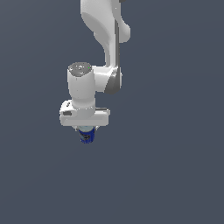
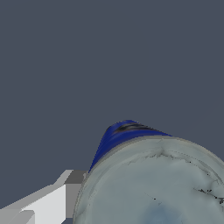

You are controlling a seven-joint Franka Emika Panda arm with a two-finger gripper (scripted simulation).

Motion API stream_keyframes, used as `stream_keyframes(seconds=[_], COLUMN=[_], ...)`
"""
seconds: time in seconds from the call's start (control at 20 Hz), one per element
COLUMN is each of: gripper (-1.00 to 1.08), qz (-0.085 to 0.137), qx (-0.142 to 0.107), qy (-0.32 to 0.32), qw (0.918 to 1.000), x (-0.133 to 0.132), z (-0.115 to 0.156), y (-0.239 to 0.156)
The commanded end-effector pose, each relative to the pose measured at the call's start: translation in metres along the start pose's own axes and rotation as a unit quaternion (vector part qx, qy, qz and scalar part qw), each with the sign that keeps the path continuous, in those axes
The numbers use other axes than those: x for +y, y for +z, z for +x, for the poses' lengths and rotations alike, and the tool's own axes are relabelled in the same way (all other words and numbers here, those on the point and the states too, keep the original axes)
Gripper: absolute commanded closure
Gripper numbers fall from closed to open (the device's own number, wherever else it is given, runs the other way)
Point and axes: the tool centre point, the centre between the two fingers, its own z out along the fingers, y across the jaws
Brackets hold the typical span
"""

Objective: Pick up the object and move it to a goal position.

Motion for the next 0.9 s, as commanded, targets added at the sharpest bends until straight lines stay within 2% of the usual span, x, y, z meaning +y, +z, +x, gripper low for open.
stream_keyframes(seconds=[0.0,0.4,0.85], gripper=[1.08,1.08,1.08], qz=[-0.017,-0.071,-0.123], qx=[0.024,0.091,0.153], qy=[0.024,0.101,0.174], qw=[0.9993,0.9882,0.9649], x=[0.013,0.053,0.088], z=[0.017,0.054,0.074], y=[-0.022,-0.092,-0.166])
